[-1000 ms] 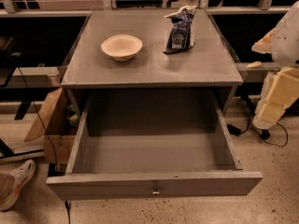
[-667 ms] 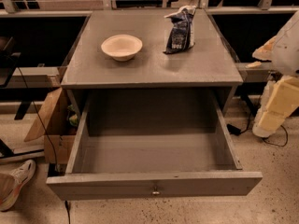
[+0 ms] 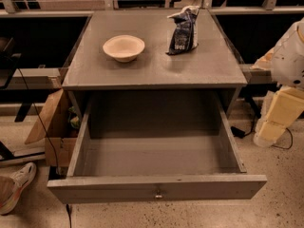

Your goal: Close top drawer

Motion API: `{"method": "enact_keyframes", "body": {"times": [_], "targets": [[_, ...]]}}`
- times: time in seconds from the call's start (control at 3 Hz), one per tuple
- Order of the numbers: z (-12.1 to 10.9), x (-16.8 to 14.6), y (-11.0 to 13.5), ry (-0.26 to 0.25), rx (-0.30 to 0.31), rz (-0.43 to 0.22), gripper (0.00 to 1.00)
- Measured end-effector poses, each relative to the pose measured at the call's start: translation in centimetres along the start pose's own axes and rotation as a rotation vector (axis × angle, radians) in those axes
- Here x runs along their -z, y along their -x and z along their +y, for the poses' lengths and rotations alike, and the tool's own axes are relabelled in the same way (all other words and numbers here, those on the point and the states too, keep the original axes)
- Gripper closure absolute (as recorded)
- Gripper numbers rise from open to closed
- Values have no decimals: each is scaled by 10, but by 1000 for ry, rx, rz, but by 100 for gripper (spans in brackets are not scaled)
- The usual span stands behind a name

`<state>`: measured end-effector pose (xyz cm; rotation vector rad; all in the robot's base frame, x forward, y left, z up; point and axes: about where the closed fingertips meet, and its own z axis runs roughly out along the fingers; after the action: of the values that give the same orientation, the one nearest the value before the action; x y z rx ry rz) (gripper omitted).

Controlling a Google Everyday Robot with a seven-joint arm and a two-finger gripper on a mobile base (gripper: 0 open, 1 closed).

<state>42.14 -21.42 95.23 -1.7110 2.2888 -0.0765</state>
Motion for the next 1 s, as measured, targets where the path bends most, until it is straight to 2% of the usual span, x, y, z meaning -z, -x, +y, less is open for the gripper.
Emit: {"method": "enact_keyframes", "body": {"times": [0.33, 0.67, 1.0], "targets": [[12, -7, -4, -8, -14, -37, 0], [41, -23, -10, -3, -40, -102, 0], [78, -63, -14, 64, -71, -152, 19]]}}
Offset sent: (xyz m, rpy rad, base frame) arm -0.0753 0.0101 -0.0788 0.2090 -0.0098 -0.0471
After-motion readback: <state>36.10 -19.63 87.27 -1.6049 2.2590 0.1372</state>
